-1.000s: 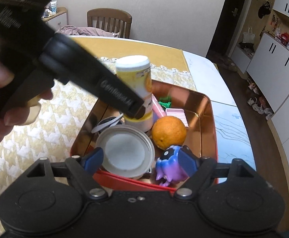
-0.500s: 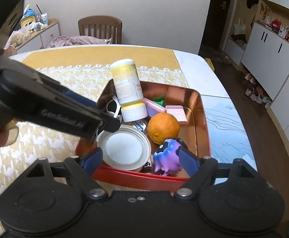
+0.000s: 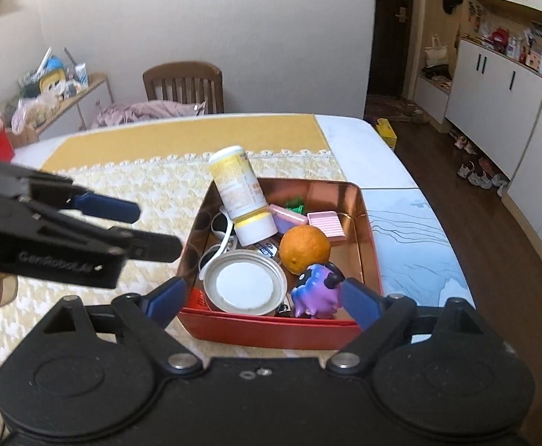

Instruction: Organize rigid objects

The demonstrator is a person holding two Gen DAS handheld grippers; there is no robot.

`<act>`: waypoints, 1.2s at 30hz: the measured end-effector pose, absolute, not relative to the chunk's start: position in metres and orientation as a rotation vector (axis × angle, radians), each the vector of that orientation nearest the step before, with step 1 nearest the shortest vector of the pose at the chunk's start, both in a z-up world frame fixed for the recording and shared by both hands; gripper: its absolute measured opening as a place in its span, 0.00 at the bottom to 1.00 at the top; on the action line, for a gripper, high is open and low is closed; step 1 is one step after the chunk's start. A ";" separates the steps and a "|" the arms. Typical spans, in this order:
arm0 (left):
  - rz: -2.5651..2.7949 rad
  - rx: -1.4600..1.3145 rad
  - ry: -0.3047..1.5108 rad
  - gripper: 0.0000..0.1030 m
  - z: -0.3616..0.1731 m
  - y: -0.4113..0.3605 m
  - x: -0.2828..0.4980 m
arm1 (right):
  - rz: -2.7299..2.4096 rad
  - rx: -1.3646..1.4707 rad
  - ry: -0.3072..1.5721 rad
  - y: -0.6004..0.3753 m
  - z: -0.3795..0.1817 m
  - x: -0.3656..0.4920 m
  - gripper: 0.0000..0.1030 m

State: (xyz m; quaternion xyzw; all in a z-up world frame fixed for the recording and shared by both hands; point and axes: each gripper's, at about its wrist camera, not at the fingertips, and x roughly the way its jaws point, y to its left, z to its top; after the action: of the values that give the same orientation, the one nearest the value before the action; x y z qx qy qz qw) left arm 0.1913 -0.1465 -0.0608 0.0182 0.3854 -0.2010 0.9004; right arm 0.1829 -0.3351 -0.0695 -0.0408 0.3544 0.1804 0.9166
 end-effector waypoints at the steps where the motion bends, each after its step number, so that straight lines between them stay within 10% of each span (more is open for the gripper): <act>1: -0.411 0.037 0.791 0.63 -0.059 -0.145 0.187 | 0.374 -0.067 0.720 -0.337 -0.067 0.180 0.92; 17: -0.365 0.029 0.720 0.95 -0.033 -0.135 0.130 | 0.382 0.035 0.582 -0.348 -0.042 0.131 1.00; 36: -0.318 0.051 0.678 0.97 -0.022 -0.124 0.095 | 0.319 0.077 0.569 -0.346 -0.040 0.102 1.00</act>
State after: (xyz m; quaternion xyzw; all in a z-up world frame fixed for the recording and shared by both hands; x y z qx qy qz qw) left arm 0.0950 -0.1244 -0.0218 0.0251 0.3310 -0.1553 0.9304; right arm 0.1017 -0.3459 -0.0396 0.0379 0.2793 0.1568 0.9466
